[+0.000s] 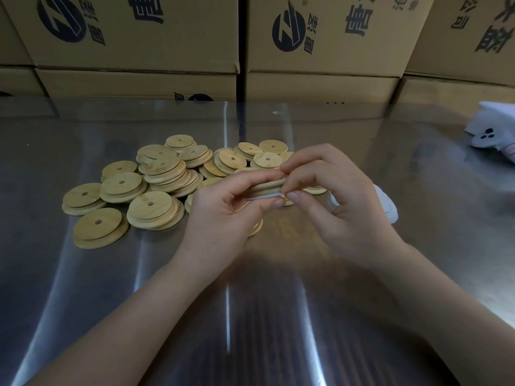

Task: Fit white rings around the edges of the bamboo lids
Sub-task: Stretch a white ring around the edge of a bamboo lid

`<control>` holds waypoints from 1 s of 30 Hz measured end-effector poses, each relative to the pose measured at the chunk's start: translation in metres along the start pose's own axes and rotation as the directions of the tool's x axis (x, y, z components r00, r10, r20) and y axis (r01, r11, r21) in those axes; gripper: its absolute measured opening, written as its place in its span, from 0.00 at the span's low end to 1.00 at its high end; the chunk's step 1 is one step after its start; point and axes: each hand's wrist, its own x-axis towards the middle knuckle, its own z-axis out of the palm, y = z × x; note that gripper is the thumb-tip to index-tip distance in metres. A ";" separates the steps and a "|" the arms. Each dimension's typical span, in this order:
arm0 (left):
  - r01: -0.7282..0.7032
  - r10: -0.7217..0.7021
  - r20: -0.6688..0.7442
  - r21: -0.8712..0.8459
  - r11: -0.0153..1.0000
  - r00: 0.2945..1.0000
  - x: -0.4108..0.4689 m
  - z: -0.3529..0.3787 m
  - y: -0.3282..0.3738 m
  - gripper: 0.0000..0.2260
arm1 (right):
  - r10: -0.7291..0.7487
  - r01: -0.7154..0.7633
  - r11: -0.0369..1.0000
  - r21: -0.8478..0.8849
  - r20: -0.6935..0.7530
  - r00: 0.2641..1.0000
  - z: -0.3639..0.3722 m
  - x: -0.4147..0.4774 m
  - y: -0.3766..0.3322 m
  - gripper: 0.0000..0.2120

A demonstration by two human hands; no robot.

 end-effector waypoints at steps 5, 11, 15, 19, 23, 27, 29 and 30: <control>0.044 -0.045 -0.018 -0.061 0.997 0.999 -0.001 0.001 0.002 0.18 | 0.034 -0.031 0.999 0.035 -0.074 0.997 0.004 -0.002 -0.001 0.02; 0.056 -0.057 -0.011 -0.111 0.992 0.998 -0.001 0.000 0.003 0.17 | 0.212 -0.176 0.935 0.307 -0.087 0.973 0.004 -0.001 0.000 0.06; 0.060 -0.057 0.020 -0.174 0.983 0.998 0.002 -0.004 -0.001 0.11 | 0.331 -0.269 0.832 0.485 -0.046 0.943 0.002 0.002 0.003 0.09; 0.152 -0.154 0.018 -0.316 0.937 0.988 0.003 -0.006 -0.008 0.10 | 0.356 -0.295 0.824 0.483 -0.037 0.934 -0.002 0.003 0.004 0.07; 0.201 -0.196 0.055 -0.398 0.895 0.979 0.002 -0.005 -0.011 0.10 | 0.377 -0.322 0.830 0.455 -0.032 0.926 -0.001 0.002 0.004 0.08; 0.226 -0.208 0.091 -0.467 0.855 0.974 0.003 -0.004 -0.011 0.10 | 0.432 -0.350 0.786 0.510 -0.046 0.901 0.000 0.003 0.003 0.07; 0.225 -0.198 0.106 -0.494 0.840 0.974 0.003 -0.004 -0.011 0.09 | 0.460 -0.366 0.749 0.552 -0.036 0.887 -0.001 0.003 0.004 0.06; 0.225 -0.195 0.113 -0.511 0.830 0.974 0.004 -0.004 -0.011 0.10 | 0.446 -0.356 0.759 0.545 -0.037 0.894 -0.002 0.003 0.004 0.06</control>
